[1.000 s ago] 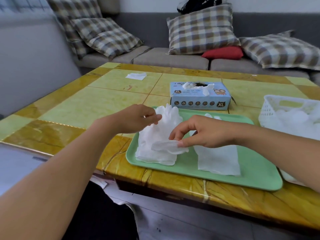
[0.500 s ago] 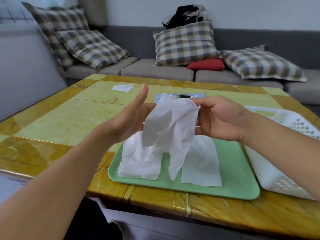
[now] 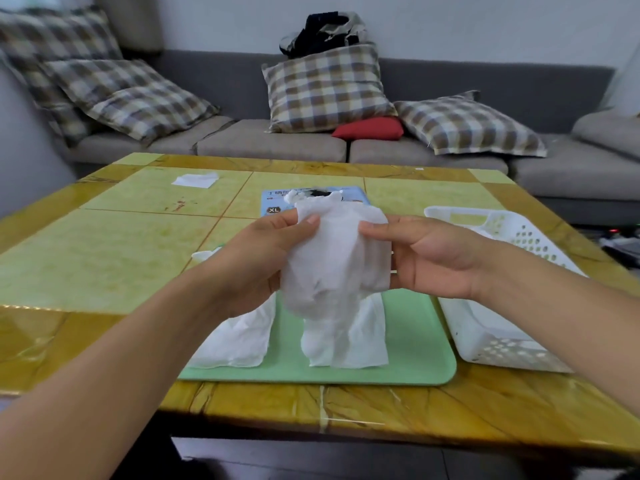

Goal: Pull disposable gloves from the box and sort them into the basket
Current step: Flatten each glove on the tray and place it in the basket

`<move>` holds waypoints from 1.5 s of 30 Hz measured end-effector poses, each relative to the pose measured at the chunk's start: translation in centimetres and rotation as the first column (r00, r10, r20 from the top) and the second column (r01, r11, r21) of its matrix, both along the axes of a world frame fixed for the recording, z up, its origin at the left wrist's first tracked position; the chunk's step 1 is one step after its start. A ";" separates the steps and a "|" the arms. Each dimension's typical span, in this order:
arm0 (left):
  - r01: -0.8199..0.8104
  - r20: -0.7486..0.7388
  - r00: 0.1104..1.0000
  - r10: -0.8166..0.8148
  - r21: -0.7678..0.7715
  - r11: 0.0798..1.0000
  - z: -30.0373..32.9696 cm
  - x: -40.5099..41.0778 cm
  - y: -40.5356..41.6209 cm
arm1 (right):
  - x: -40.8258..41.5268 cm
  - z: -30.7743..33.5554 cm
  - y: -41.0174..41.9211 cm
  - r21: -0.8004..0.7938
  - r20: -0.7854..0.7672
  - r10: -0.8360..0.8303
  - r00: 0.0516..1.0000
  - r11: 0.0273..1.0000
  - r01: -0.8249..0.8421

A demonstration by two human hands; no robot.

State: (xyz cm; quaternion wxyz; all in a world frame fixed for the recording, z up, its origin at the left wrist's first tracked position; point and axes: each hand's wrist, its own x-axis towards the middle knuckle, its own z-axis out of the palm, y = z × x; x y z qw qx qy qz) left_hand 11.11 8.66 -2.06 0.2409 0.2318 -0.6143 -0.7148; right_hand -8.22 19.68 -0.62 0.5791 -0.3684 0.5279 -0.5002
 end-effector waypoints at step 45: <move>0.733 0.749 0.654 -0.105 -0.593 0.334 -5.2 -0.5 -2.2 | -1.5 -3.3 0.3 0.265 -0.951 0.303 0.058 0.899 -0.350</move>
